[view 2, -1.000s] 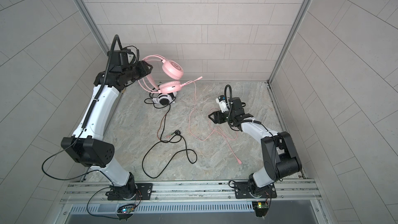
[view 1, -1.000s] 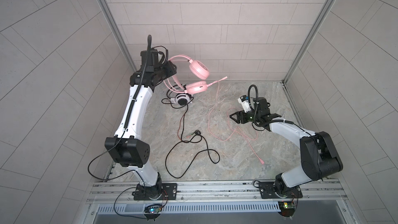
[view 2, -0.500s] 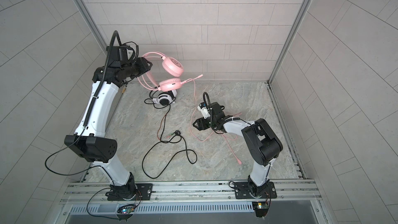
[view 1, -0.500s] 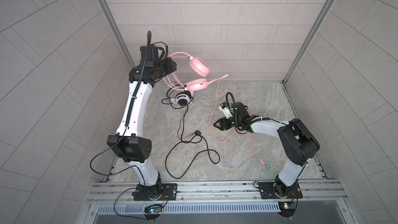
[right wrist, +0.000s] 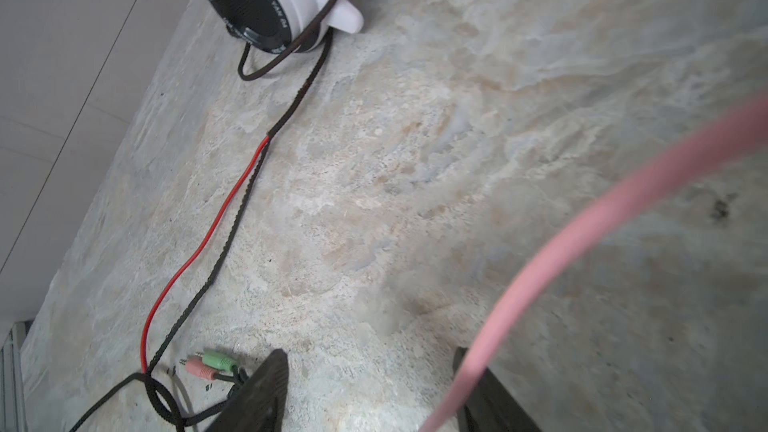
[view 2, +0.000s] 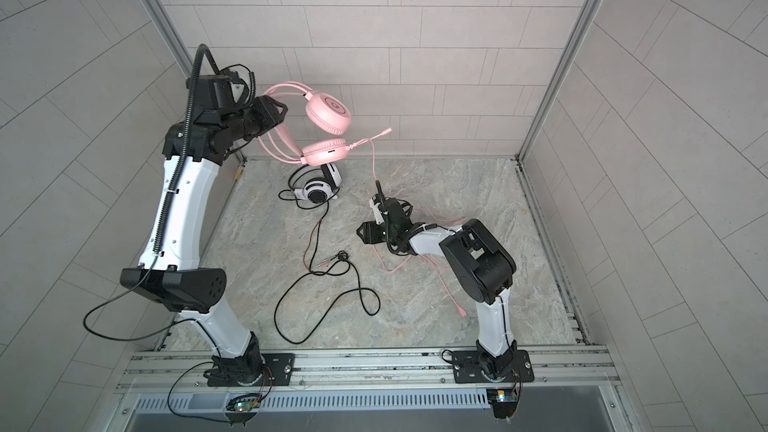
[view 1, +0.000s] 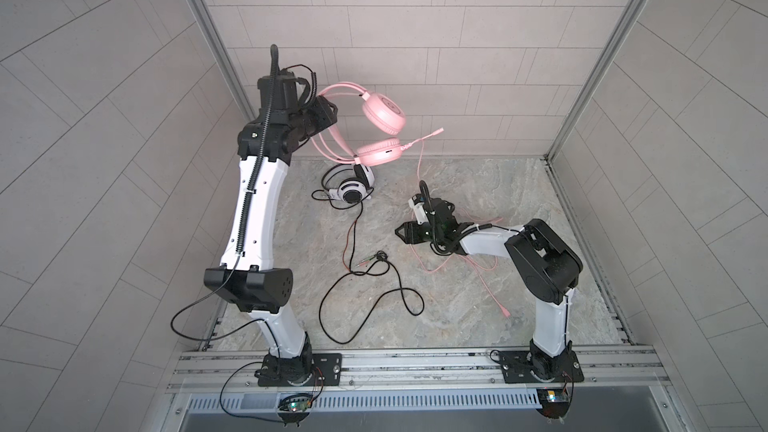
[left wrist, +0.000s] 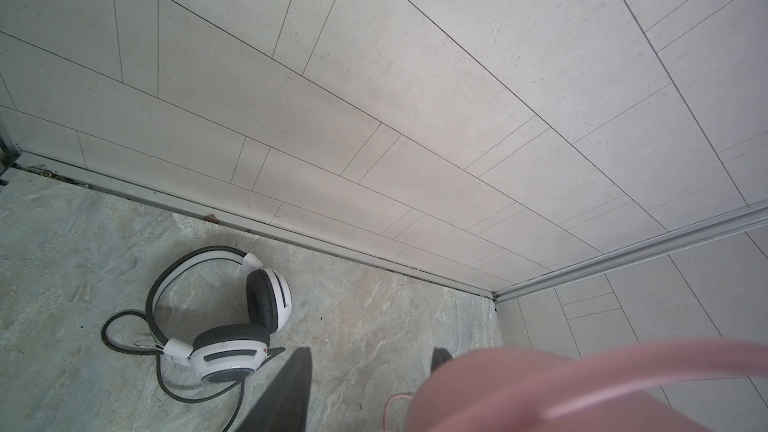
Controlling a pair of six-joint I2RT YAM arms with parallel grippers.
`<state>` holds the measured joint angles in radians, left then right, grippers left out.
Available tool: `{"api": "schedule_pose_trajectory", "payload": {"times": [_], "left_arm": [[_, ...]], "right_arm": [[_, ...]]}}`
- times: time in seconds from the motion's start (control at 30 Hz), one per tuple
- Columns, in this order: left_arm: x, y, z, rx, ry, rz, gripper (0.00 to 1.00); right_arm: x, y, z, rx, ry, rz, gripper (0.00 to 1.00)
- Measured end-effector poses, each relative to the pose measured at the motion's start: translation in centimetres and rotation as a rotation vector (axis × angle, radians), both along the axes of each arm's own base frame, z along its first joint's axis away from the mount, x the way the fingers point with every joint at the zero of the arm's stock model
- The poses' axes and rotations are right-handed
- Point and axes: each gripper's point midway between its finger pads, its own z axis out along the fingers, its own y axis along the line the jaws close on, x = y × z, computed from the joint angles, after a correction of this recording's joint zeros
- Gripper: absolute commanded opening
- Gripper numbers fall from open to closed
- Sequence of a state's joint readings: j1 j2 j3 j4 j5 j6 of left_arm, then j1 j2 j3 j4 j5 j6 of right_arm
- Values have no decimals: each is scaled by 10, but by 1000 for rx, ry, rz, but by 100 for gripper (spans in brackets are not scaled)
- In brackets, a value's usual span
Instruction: Wrap the headphones
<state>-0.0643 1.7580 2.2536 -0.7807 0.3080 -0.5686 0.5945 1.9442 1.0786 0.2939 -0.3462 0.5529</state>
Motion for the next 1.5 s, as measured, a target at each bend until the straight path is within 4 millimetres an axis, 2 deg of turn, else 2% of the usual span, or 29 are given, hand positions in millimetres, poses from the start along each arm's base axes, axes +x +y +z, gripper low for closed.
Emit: {"api": "schedule_pose_trajectory", "payload": {"times": [0.2, 0.3, 0.37, 0.47, 0.63, 0.73, 0.83, 0.97, 1.07, 1.17, 1.27, 1.37, 1.5], "left_arm": [[2, 3, -3, -3, 5, 20, 0], [8, 3, -14, -27, 20, 33, 0], [12, 5, -25, -37, 40, 51, 0], [18, 14, -49, -37, 77, 113, 0], [16, 31, -87, -63, 131, 241, 0], [15, 37, -97, -94, 128, 288, 0], [17, 36, -100, -127, 116, 307, 0], [21, 36, -106, -158, 111, 334, 0], [22, 33, -112, -170, 111, 353, 0], [22, 28, -116, -162, 113, 365, 0], [21, 12, -117, -155, 109, 340, 0], [20, -6, -119, -145, 104, 309, 0], [16, -30, -133, -108, 129, 259, 0]], "right_arm": [[-8, -5, -13, 8, -6, -19, 11], [-17, -11, -23, 4, 5, -18, 0], [-22, -14, -27, -5, 15, -20, 0], [-27, -20, -17, -40, 3, -5, 0], [-35, -26, 28, -139, -65, 41, 0], [-46, -30, 48, -198, -89, 79, 0], [-63, -34, 53, -282, -79, 120, 0], [-95, -33, 54, -429, -52, 217, 0], [-123, -23, 64, -517, -48, 320, 0], [-147, -7, 86, -561, -68, 425, 0], [-165, 8, 117, -564, -119, 509, 0], [-177, 18, 153, -536, -181, 573, 0], [-179, 27, 202, -487, -268, 613, 0]]}}
